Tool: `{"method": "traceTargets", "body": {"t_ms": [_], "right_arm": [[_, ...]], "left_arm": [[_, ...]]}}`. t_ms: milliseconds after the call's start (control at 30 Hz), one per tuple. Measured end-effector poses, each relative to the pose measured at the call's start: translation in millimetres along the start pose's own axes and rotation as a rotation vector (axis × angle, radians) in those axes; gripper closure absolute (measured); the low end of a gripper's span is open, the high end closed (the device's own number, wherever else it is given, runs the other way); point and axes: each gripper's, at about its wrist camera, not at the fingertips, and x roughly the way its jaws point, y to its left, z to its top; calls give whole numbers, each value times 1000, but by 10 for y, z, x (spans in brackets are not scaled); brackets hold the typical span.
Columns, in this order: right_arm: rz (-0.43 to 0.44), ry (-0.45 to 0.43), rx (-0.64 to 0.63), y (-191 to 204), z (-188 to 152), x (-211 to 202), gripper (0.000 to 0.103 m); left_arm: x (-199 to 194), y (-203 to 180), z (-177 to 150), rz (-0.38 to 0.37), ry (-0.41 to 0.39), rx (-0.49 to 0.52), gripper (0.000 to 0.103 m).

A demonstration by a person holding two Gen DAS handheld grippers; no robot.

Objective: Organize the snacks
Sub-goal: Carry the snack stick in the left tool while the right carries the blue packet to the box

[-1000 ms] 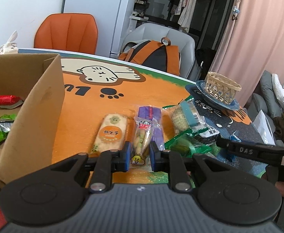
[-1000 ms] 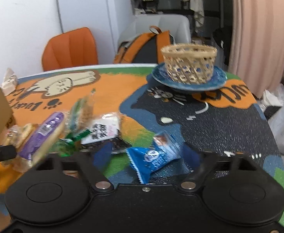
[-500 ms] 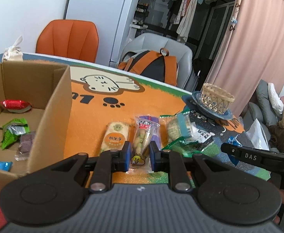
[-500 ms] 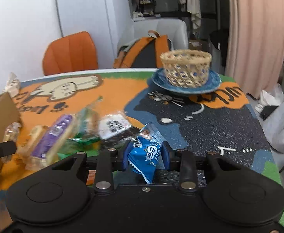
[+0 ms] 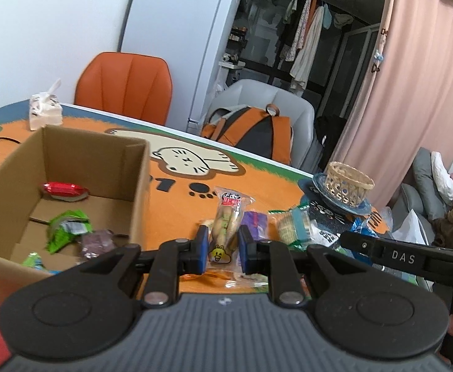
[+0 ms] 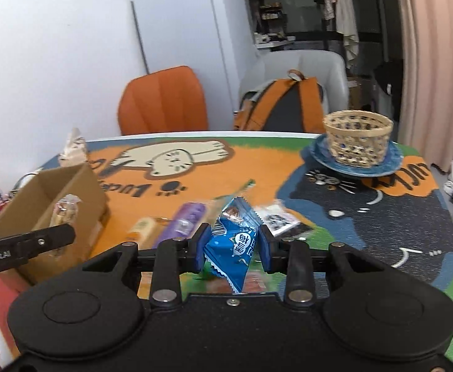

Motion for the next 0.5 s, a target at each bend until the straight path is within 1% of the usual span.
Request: {"method": "traceTargets", "body": {"t_ms": [367,500], "right_arm": [[87,-18,-33,439,87,-35,69],[130,-23,-43,575,115,-48,69]], "left_arm": [[-204,217,100,31,-43,-20,84],[-264,305,143,41,-58,-29,84]]}}
